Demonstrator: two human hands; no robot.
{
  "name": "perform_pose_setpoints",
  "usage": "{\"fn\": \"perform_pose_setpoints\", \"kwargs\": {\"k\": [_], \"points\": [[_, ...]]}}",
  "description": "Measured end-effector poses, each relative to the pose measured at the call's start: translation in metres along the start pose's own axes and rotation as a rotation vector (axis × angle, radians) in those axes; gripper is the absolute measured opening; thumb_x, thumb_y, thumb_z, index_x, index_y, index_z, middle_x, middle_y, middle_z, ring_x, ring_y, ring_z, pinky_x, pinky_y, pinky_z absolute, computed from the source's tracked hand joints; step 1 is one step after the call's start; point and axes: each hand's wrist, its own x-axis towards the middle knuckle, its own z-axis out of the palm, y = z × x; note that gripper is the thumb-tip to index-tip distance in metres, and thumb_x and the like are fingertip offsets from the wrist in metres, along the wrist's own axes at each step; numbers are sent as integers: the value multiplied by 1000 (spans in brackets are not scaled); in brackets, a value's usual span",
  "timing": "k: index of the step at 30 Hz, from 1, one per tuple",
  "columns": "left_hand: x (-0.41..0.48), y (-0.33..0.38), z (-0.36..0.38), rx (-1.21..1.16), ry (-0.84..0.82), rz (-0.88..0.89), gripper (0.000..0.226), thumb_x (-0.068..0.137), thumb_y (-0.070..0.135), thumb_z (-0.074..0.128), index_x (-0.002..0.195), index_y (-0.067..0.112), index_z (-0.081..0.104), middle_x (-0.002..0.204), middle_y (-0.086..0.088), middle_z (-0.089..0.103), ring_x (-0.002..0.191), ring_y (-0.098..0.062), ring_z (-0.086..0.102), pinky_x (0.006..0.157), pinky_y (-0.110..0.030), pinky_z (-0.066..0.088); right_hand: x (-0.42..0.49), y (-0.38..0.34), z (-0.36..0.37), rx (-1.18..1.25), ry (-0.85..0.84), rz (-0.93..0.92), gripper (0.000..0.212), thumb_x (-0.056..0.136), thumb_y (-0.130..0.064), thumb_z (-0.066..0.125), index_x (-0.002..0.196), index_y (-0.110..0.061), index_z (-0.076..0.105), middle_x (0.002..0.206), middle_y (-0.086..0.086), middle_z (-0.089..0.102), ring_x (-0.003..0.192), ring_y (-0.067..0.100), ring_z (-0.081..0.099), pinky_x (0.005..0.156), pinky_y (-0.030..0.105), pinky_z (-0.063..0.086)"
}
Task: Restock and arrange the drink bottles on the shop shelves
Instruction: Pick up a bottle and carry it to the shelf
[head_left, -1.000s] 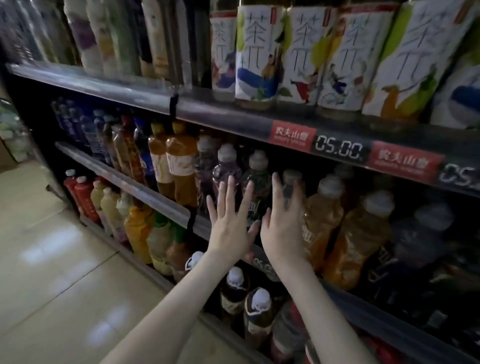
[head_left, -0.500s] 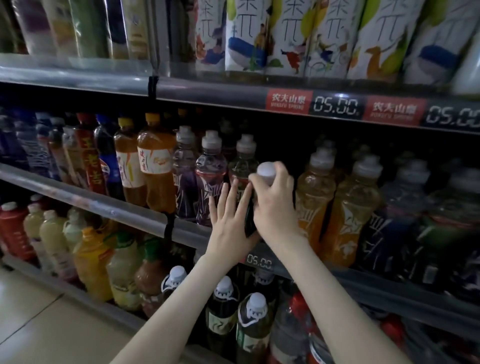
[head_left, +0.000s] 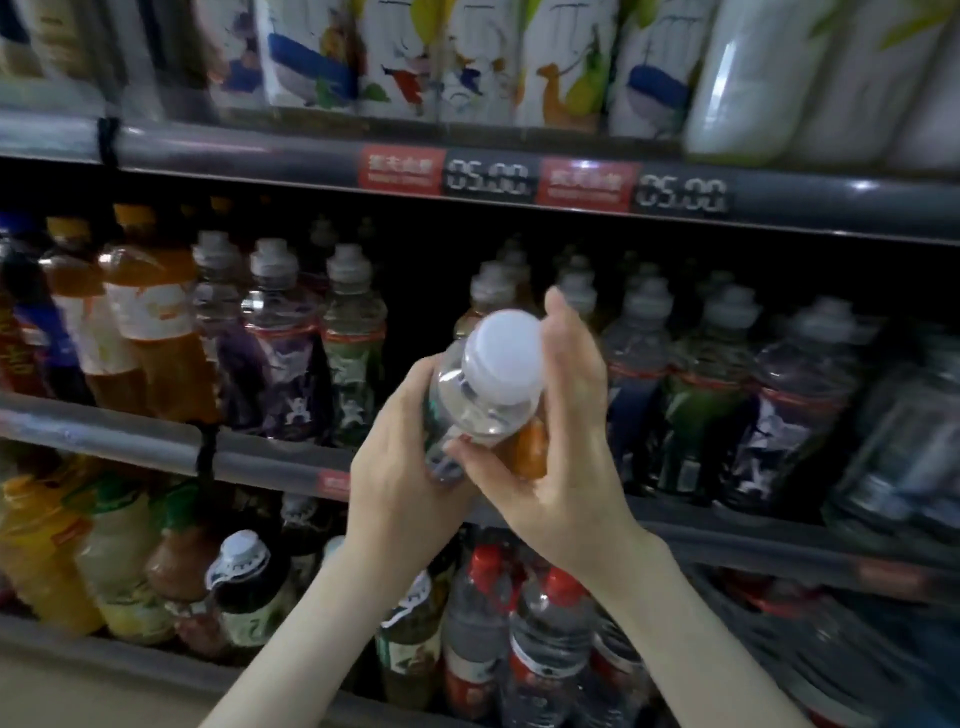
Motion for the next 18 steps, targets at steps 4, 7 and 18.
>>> {"fn": "perform_pose_setpoints", "kwargs": {"k": [4, 7, 18], "points": [[-5, 64, 56, -221, -140, 33, 67, 75, 36, 59, 135, 25, 33, 115, 25, 45, 101, 9, 45, 77, 9, 32, -24, 7, -79, 231, -42, 532, 85, 79, -10, 76, 145, -19, 24, 132, -7, 50, 124, 2, 49, 97, 17, 44], [-3, 102, 109, -345, -312, 74, 78, 73, 33, 72, 131, 55, 24, 110, 40, 38, 102, 17, 39, 73, 5, 37, -47, 20, -139, 72, 35, 619, 67, 78, -15, 76, 131, -27, 35, 114, -31, 54, 108, -10, 55, 84, 8, 45], [-5, 142, 249, 71, -123, 368, 58, 94, 48, 47, 137, 9, 48, 143, -18, 44, 133, -34, 36, 113, -49, 21, -103, 56, -265, -138, 370, 786, 57, 79, -23, 73, 126, -27, 42, 110, -15, 61, 99, -6, 59, 80, 9, 46]]}}
